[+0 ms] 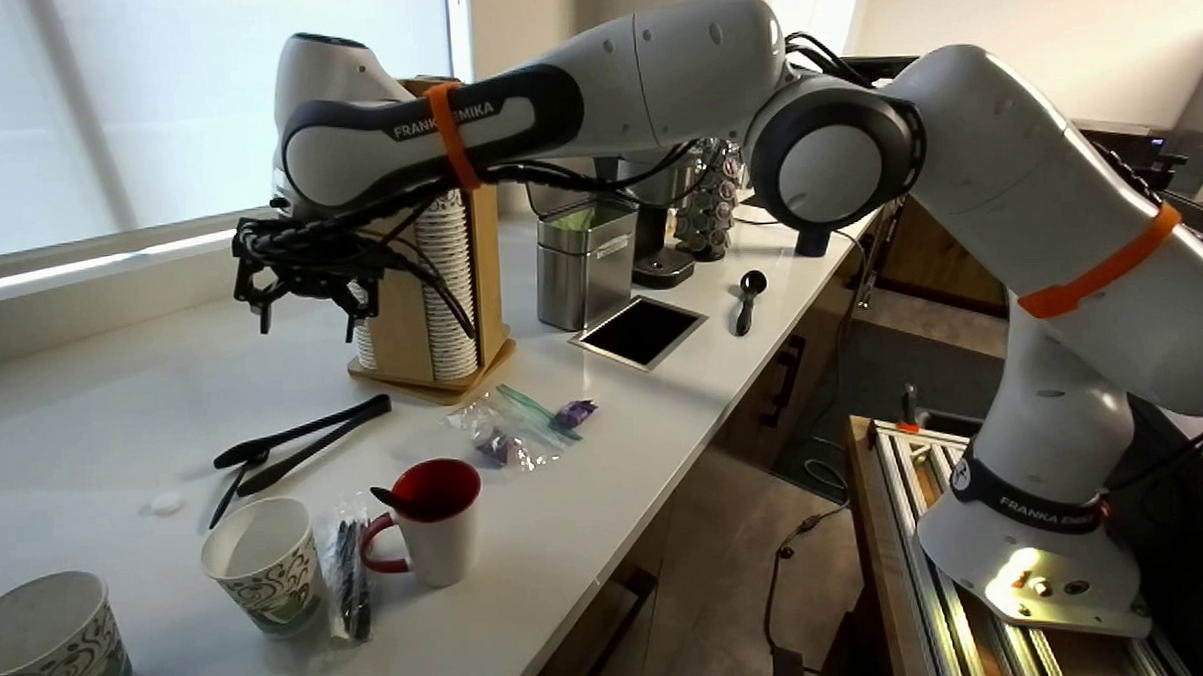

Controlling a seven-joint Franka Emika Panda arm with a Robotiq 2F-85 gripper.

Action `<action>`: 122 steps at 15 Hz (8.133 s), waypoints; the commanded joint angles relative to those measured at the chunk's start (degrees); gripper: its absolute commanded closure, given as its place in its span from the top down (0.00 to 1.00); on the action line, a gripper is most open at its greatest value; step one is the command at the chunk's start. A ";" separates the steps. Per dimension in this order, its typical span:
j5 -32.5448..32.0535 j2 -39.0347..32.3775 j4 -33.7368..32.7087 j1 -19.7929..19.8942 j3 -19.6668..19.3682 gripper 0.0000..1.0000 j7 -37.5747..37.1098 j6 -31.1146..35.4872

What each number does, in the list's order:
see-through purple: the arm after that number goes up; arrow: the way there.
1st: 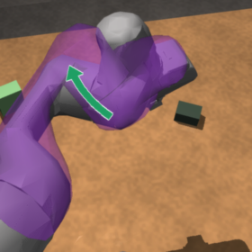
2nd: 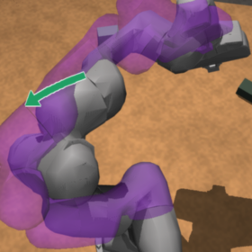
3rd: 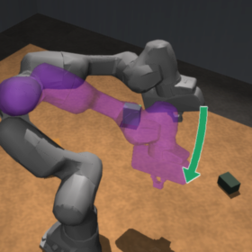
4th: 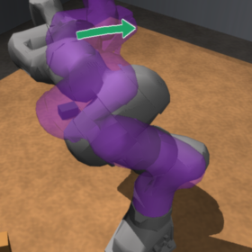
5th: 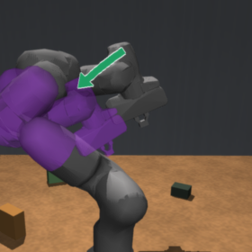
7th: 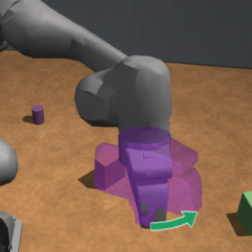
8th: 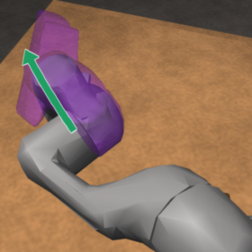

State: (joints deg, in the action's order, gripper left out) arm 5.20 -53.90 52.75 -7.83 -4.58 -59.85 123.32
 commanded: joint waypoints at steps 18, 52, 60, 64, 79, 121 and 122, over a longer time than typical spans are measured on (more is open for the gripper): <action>-6.16 -10.32 -13.07 -3.50 -4.78 1.00 -32.63 -4.05; -5.90 -20.49 -21.70 -1.50 -5.24 1.00 -34.85 -3.43; -2.59 -21.77 -21.25 -0.57 -2.45 1.00 -35.90 -2.89; -1.91 -22.22 -21.56 -0.15 -1.90 1.00 -36.60 -3.04; -1.98 -22.43 -21.28 0.62 -1.90 0.88 -36.17 -6.76; -0.32 -22.15 -22.86 3.29 3.41 1.00 -29.31 -10.83; -0.12 -22.22 -22.98 3.45 3.95 1.00 -28.21 -10.80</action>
State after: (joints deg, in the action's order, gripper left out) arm 4.12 -74.80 31.66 -5.06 -2.25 -91.43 113.02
